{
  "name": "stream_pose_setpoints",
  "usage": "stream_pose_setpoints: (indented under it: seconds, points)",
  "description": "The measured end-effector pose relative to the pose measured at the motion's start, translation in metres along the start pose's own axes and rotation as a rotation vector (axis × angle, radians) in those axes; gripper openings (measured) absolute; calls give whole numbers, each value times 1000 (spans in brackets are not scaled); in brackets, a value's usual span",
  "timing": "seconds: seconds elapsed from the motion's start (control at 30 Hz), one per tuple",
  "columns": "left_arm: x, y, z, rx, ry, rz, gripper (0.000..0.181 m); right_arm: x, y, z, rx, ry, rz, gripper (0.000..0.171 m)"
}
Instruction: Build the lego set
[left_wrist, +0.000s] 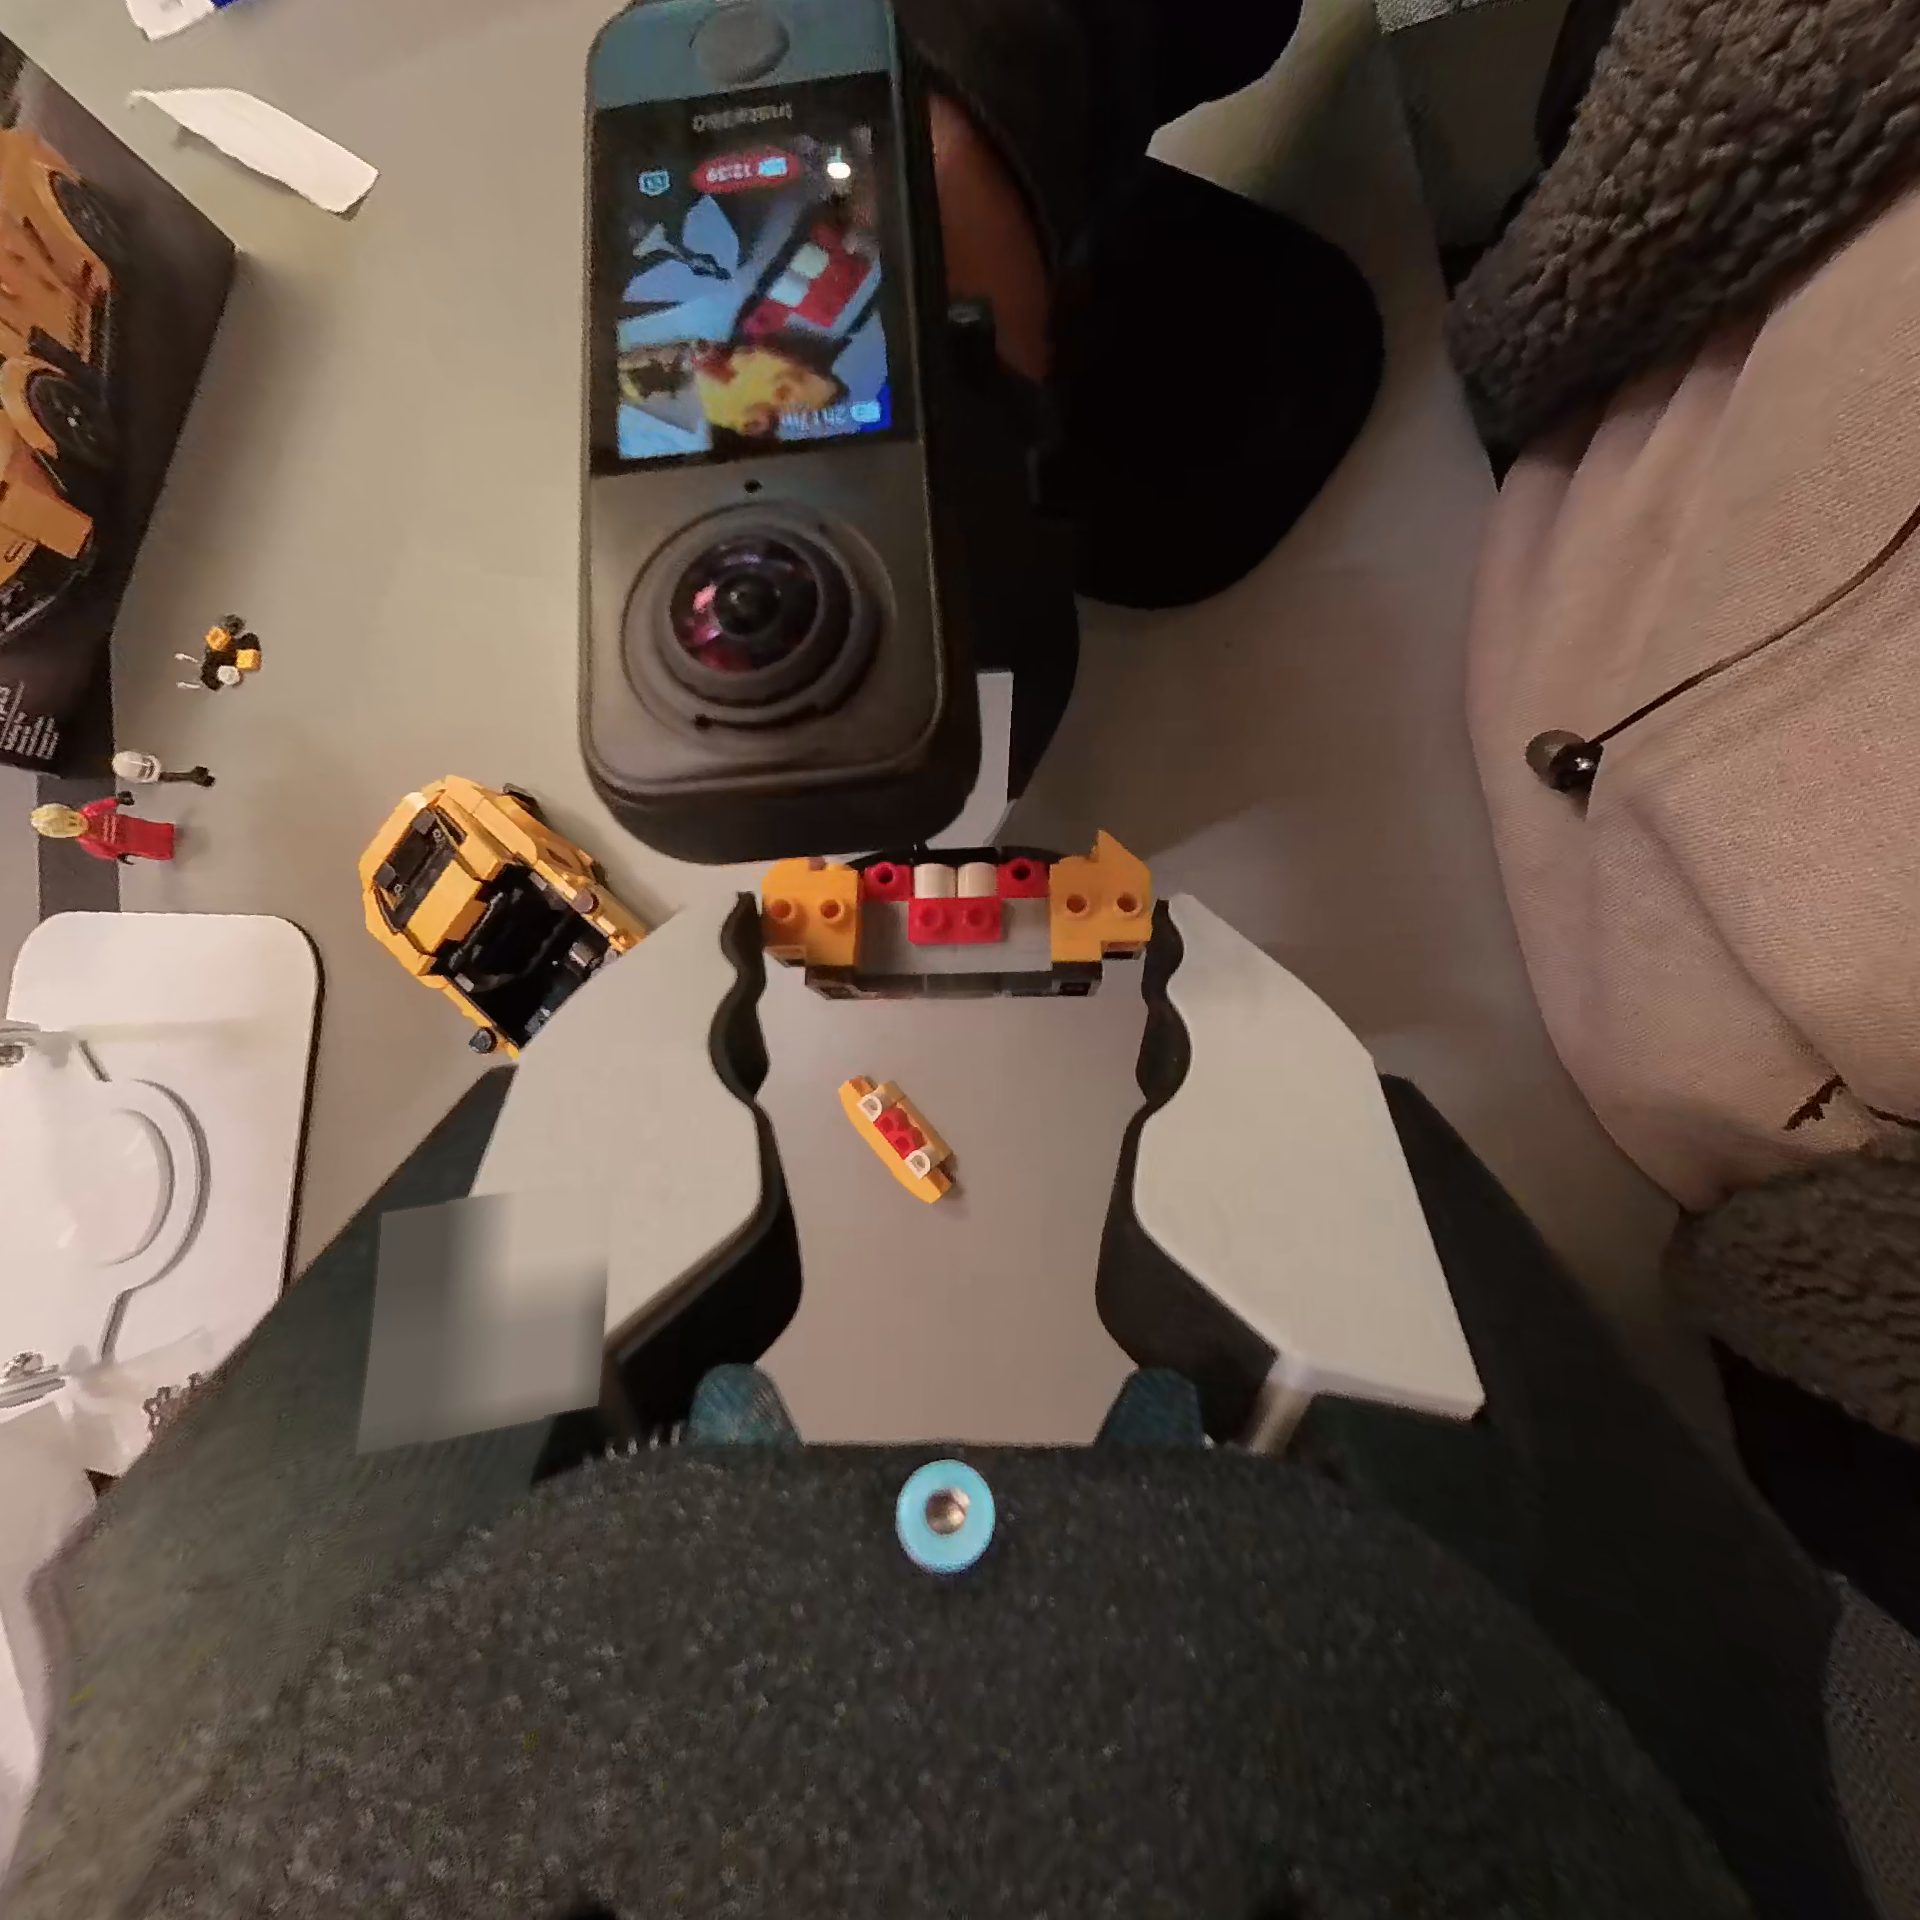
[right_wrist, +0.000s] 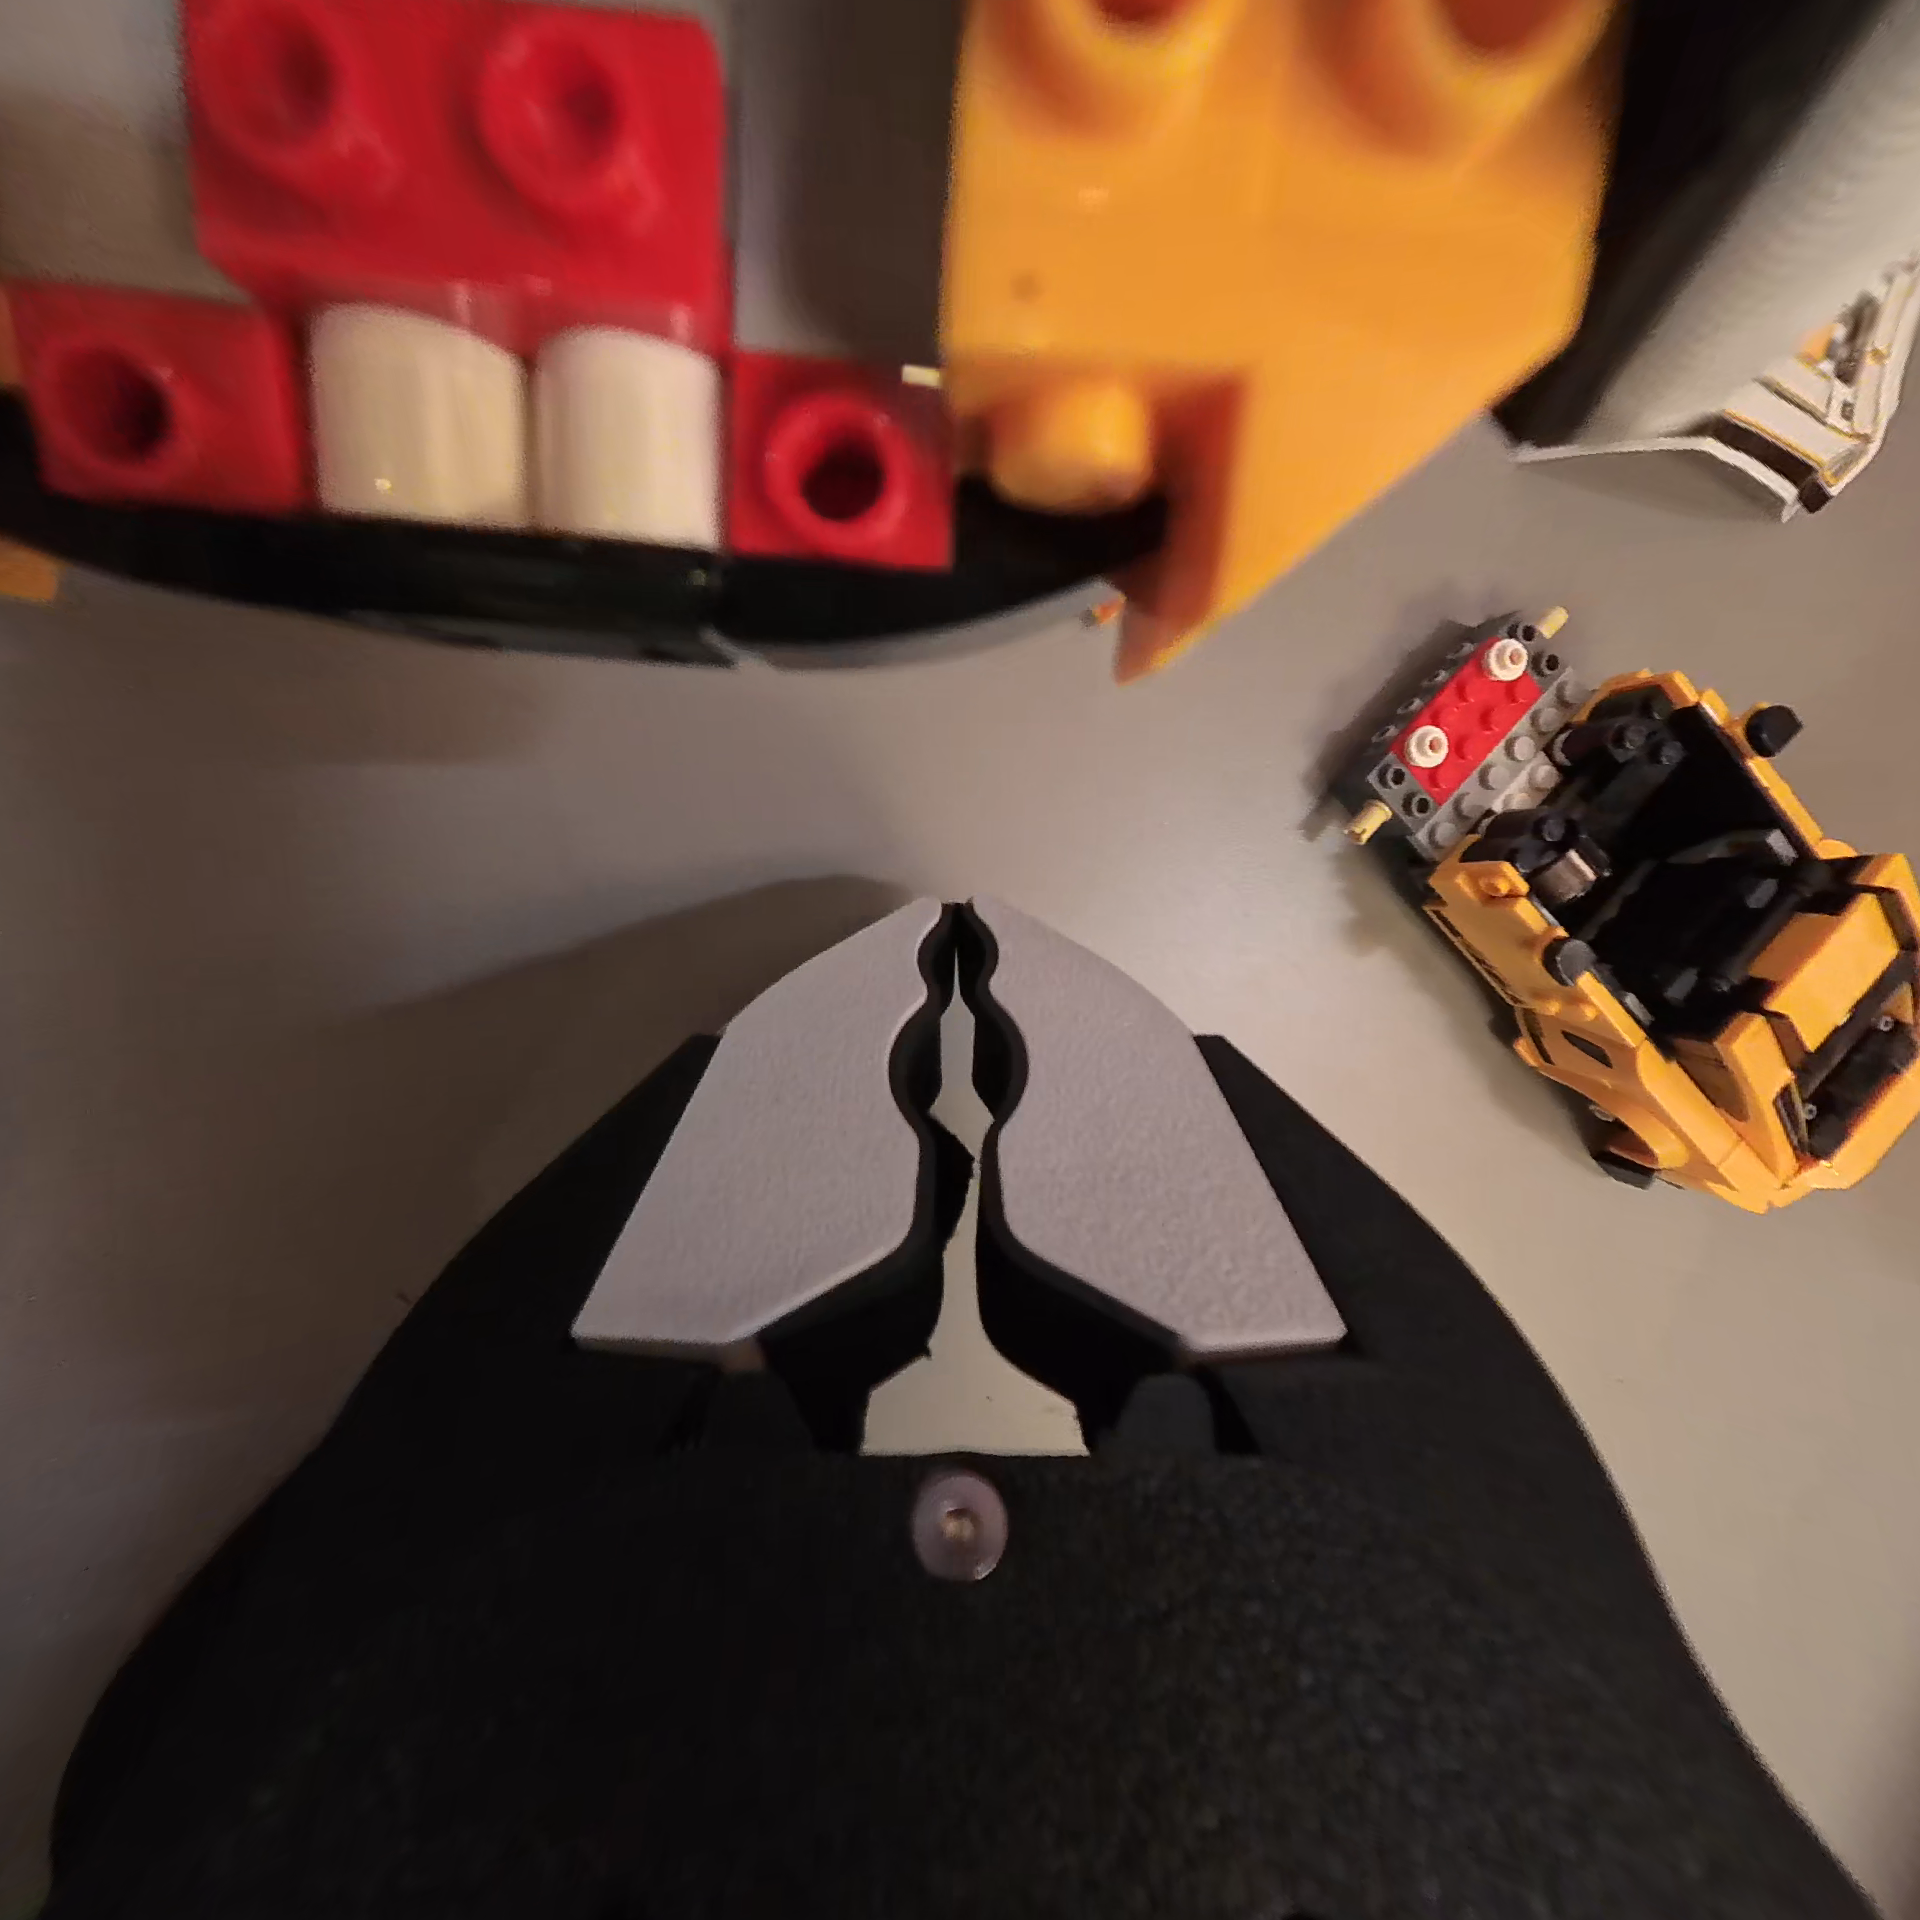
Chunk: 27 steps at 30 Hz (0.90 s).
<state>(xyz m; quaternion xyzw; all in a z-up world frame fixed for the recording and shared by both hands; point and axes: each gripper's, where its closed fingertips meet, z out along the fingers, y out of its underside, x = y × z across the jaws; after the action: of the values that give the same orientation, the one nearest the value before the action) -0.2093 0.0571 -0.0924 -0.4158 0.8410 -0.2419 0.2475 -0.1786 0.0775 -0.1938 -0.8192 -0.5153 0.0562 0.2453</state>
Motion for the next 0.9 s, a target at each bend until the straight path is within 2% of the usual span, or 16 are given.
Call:
stream_pose_setpoints:
  seconds: [0.63,0.9]
  points:
    - [-12,0,0,38,-42,-79,71,0,-4,-1,18,27,15,0]
    - [-26,19,18,170,-146,-111,71,31,-8,-22,133,147,96,0]
